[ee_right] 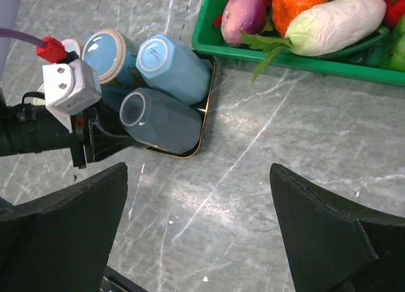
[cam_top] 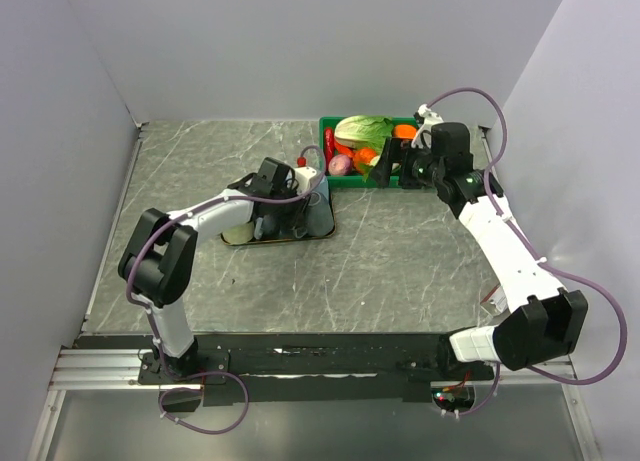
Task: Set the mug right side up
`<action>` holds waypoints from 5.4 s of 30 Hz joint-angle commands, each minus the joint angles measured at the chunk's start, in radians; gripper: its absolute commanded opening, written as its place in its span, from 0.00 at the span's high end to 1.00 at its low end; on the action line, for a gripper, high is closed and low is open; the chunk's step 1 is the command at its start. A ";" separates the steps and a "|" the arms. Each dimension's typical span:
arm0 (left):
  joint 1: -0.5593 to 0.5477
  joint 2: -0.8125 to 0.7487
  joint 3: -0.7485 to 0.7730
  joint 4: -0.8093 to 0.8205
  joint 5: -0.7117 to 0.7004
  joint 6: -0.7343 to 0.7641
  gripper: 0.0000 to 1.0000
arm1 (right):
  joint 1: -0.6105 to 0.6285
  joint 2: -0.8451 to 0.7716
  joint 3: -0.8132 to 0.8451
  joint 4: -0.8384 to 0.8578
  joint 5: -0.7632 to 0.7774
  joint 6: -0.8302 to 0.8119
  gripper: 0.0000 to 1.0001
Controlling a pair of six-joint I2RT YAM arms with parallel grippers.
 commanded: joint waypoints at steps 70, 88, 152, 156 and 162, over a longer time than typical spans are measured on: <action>-0.023 -0.552 0.143 0.627 0.084 -1.056 0.99 | 0.173 -0.066 -0.214 1.223 -0.364 0.789 0.25; -0.032 -0.562 0.072 0.690 0.094 -1.065 0.99 | 0.195 0.024 -0.171 1.253 -0.310 0.903 0.93; -0.015 -0.385 0.115 -0.123 -0.327 -0.523 0.04 | 0.156 0.306 -0.113 0.241 0.563 0.076 1.00; -0.010 -0.388 0.105 -0.123 -0.329 -0.522 0.04 | 0.192 0.339 -0.082 0.230 0.567 0.074 1.00; -0.006 -0.396 0.075 -0.117 -0.357 -0.528 0.04 | 0.262 0.362 -0.059 0.184 0.647 0.090 1.00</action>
